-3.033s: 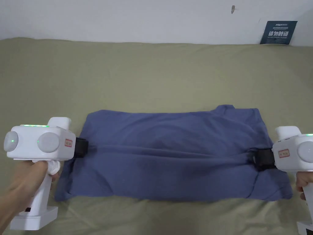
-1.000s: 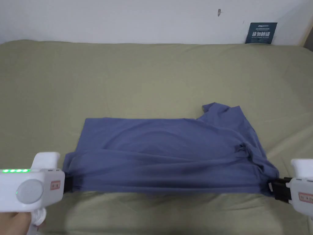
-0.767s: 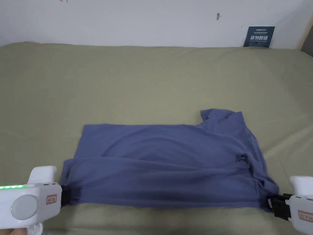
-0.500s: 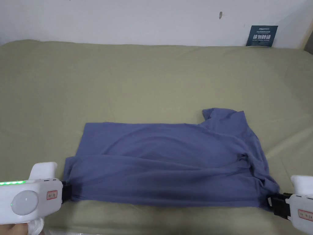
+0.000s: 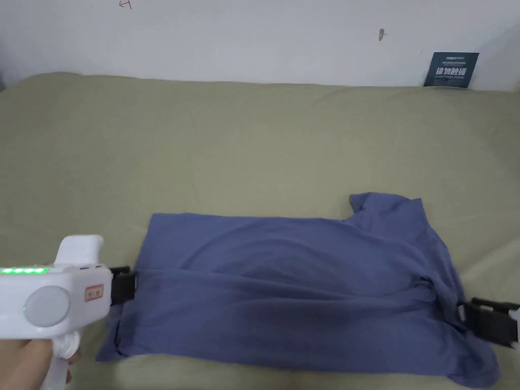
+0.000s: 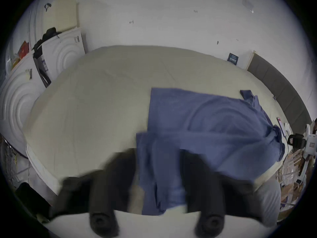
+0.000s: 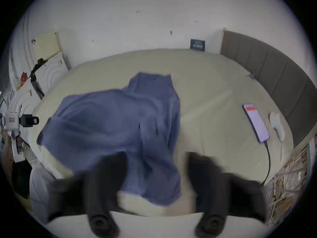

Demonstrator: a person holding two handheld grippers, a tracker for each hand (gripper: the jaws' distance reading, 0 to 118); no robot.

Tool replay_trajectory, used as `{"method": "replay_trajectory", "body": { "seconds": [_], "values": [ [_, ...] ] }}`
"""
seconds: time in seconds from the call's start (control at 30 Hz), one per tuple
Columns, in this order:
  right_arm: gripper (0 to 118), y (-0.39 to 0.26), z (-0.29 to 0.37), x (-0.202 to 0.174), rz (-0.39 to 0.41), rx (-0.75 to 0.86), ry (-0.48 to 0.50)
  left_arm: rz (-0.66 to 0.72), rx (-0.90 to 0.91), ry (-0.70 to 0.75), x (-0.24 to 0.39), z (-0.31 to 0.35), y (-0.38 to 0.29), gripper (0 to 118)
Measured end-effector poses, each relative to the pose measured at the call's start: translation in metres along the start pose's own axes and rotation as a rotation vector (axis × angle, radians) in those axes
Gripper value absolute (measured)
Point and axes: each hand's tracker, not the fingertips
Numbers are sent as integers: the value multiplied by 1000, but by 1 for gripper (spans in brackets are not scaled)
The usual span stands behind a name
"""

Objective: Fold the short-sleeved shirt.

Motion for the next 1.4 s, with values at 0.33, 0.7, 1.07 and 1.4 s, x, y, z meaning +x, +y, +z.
{"method": "replay_trajectory", "body": {
  "seconds": [0.33, 0.7, 1.07, 1.4],
  "values": [
    [0, 84, -91, -4, -10, -42, -38, -7, -53, 5, 17, -108, 88, 2],
    [0, 120, -159, 20, 0, -124, -75, -70, -198, 124, 20, -200, 127, 118],
    [86, 149, -184, 40, -47, -152, -91, -107, -215, 40, 29, -191, 129, 4],
    [60, 123, -222, 28, 55, -306, -110, -90, -207, 43, 27, -197, 128, 4]
  ]
}}
